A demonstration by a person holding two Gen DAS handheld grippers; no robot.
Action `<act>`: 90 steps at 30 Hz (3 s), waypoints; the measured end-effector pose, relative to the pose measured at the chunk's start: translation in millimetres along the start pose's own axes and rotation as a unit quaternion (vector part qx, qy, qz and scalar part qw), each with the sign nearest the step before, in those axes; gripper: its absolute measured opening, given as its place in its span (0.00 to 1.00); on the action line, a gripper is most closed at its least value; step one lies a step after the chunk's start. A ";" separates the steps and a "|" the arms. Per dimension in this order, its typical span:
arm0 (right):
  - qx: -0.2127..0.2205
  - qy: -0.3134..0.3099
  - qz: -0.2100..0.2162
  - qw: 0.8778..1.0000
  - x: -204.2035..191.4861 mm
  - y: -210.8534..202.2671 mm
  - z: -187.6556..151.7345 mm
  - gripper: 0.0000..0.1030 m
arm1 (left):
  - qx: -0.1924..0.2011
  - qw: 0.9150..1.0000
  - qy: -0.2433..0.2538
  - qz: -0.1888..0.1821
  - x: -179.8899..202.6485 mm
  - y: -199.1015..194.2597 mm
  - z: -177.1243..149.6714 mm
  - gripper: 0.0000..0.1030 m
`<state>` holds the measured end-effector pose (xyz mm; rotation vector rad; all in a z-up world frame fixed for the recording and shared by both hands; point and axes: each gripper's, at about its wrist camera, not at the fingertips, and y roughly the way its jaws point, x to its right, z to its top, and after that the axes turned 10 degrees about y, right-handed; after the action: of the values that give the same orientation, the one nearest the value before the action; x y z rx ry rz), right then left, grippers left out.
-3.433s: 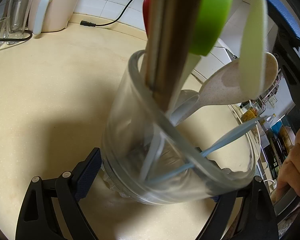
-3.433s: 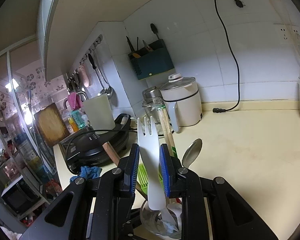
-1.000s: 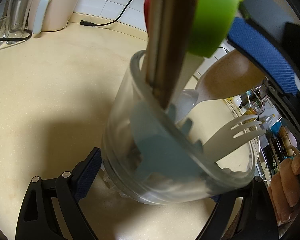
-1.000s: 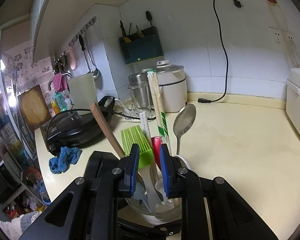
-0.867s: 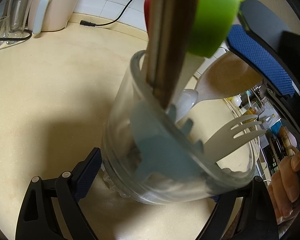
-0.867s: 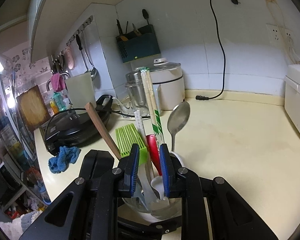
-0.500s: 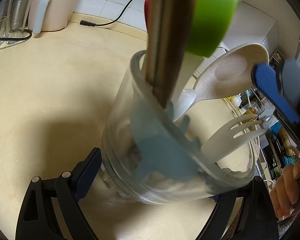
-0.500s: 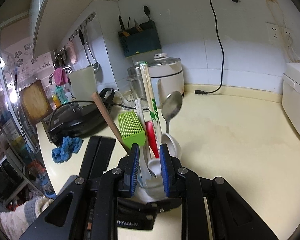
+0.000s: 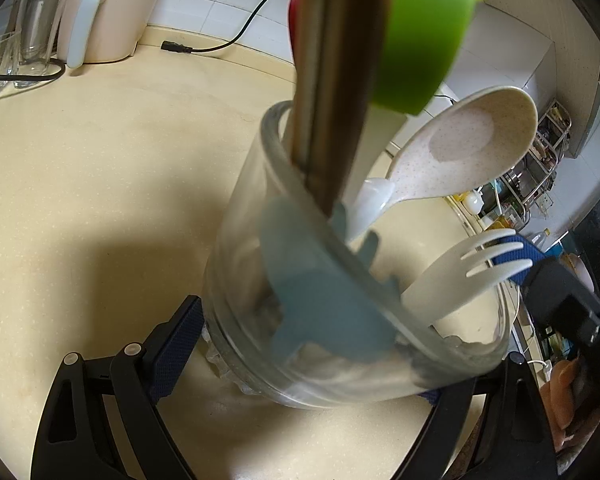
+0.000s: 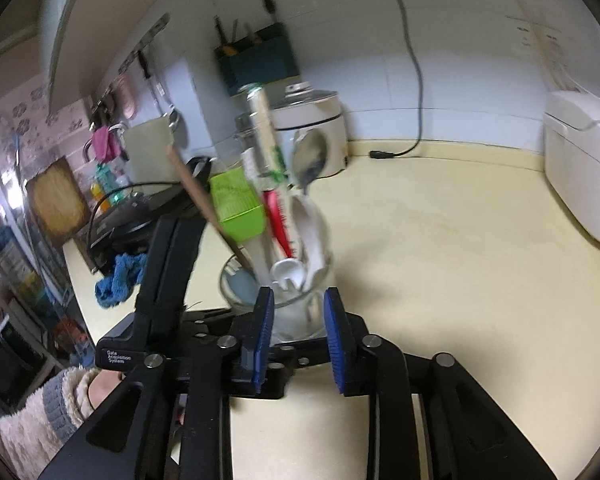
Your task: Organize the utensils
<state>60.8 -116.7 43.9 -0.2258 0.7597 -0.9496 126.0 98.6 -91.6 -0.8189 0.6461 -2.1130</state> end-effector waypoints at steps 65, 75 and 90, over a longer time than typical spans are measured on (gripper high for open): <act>-0.001 0.033 -0.115 0.993 47.3 -30.5 -54.8 0.53 | 0.072 0.965 0.018 0.253 109.2 -41.1 -19.3 0.95; -0.024 0.014 -0.132 0.991 44.1 -7.3 -64.6 0.53 | 0.041 0.953 0.033 0.297 100.8 -21.4 -25.8 0.96; -0.027 0.009 -0.133 0.991 41.6 -4.6 -66.0 0.53 | 0.048 0.955 0.028 0.292 103.2 -24.1 -30.5 0.96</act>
<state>27.9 -143.2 -21.9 -0.3729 0.7856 -1.1846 40.8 35.6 -60.9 -0.4396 0.7061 -1.6137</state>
